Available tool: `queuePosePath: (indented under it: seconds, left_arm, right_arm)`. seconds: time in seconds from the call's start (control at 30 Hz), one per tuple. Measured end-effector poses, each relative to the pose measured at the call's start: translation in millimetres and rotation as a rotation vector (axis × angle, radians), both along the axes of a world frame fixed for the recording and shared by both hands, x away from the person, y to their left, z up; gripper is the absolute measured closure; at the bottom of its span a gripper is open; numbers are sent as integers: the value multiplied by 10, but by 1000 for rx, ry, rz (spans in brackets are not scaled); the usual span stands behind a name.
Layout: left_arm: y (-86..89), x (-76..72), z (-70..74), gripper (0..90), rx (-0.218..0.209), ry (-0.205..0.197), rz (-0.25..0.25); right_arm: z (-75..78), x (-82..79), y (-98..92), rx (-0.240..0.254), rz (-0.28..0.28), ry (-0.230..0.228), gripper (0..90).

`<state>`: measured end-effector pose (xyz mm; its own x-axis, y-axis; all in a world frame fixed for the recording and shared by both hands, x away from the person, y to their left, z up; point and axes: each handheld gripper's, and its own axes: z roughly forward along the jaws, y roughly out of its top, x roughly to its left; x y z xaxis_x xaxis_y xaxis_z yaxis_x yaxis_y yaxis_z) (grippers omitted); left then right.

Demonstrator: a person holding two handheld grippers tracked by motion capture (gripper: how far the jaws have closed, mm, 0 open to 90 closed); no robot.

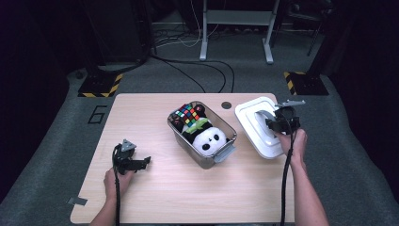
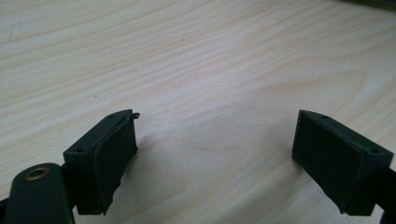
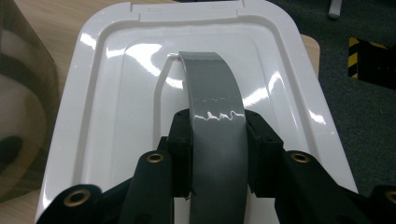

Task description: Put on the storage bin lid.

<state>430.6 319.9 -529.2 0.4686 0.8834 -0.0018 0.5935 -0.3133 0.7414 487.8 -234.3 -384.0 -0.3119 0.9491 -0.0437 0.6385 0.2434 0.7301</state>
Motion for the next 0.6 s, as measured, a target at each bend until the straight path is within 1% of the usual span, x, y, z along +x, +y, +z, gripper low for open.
queuePosePath:
  seconds: [0.17, 0.33, 0.43, 0.6]
  left_arm:
    - [0, 0, 0, 135, 0, 0, 1]
    - [0, 1, 0, 135, 0, 0, 1]
    - [0, 1, 0, 135, 0, 0, 1]
    - [0, 1, 0, 136, -1, 0, 2]
  right_arm:
    - [148, -13, 41, -3, 14, -12, 670]
    - [255, -15, 107, 6, 34, -25, 670]
    - [330, -18, 183, 8, 46, -29, 669]
    - [404, -18, 303, 12, 71, -34, 669]
